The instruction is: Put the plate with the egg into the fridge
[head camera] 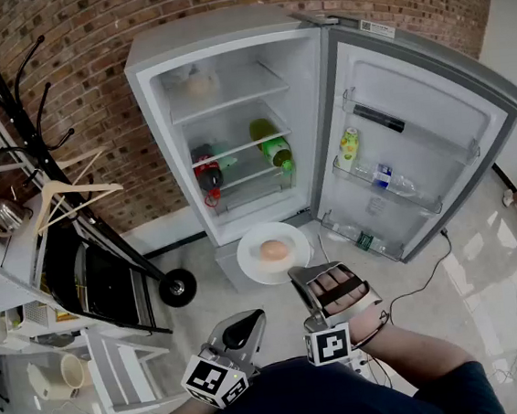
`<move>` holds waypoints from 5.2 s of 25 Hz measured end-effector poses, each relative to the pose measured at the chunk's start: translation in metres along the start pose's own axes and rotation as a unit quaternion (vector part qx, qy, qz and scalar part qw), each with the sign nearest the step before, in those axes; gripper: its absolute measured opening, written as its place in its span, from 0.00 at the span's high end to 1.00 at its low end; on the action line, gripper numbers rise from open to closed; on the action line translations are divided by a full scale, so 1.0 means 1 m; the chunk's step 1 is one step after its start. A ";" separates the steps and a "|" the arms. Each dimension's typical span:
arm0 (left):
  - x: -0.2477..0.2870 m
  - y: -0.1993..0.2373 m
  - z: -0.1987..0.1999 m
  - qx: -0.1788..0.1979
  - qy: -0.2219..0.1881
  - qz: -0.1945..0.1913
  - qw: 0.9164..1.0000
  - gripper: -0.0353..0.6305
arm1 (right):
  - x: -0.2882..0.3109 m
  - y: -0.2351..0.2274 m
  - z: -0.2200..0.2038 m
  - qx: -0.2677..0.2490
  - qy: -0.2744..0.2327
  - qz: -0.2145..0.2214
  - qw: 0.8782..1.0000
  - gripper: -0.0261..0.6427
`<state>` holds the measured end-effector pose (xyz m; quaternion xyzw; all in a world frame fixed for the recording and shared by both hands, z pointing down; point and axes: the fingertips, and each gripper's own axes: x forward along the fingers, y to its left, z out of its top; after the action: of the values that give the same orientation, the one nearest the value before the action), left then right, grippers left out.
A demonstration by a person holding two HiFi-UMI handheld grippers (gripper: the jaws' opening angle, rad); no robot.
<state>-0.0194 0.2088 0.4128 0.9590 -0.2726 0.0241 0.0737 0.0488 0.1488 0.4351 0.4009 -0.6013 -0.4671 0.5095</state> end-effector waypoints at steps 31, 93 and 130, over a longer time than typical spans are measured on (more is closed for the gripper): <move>0.033 -0.024 -0.009 0.000 0.005 0.046 0.999 0.95 | 0.007 -0.003 -0.032 0.000 -0.047 -0.012 0.999 0.93; 0.156 0.291 0.047 0.002 -0.014 0.023 1.000 0.95 | 0.403 -0.043 -0.060 -0.007 0.038 0.039 0.999 0.93; 0.146 0.306 0.042 -0.012 -0.020 0.088 0.996 0.95 | 0.526 -0.024 -0.074 -0.035 0.057 0.133 0.989 0.92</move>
<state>-0.0563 -0.1311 0.4228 0.9307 -0.3575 0.0080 0.0772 0.0378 -0.3724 0.5402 0.3256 -0.6027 -0.3925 0.6138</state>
